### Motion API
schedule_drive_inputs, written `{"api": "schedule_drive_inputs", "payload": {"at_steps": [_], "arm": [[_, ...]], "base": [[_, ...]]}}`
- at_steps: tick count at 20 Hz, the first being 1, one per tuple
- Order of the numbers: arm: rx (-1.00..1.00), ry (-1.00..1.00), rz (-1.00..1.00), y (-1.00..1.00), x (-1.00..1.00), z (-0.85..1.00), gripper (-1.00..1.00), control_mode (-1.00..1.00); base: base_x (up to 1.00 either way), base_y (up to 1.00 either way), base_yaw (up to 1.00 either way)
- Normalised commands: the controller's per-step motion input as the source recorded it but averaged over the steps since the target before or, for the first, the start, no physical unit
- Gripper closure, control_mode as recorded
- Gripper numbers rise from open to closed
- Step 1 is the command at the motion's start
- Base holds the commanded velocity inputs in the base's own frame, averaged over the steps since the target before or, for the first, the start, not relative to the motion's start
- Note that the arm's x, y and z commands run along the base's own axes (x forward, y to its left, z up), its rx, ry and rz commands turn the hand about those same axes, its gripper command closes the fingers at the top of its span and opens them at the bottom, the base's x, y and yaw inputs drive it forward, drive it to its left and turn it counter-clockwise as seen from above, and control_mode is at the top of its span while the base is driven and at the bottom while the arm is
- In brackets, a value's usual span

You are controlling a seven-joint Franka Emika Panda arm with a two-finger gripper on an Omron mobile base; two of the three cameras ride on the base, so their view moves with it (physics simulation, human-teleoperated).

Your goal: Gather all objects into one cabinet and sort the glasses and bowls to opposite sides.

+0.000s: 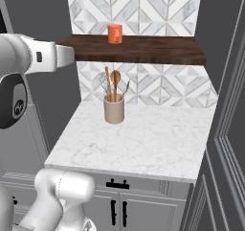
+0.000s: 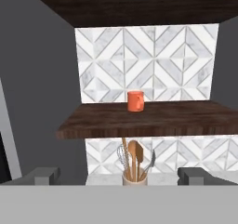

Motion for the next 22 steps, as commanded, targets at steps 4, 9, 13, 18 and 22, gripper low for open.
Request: {"api": "schedule_drive_inputs", "payload": {"at_steps": [4, 9, 13, 18, 22], "arm": [[0.00, 0.00, 0.00, 0.00, 0.00, 0.00, -1.00, 1.00], [0.00, 0.00, 0.00, 0.00, 0.00, 0.00, -1.00, 1.00], [0.00, 0.00, 0.00, 0.00, 0.00, 0.00, -1.00, 1.00], [0.00, 0.00, 0.00, 0.00, 0.00, 0.00, -1.00, 1.00], [0.00, 0.00, 0.00, 0.00, 0.00, 0.00, -1.00, 1.00]], "base": [[0.00, 0.00, 0.00], [0.09, -0.01, 0.00], [0.30, -0.02, 0.00], [0.14, 0.00, 0.00], [0.41, -0.07, 0.00]]}}
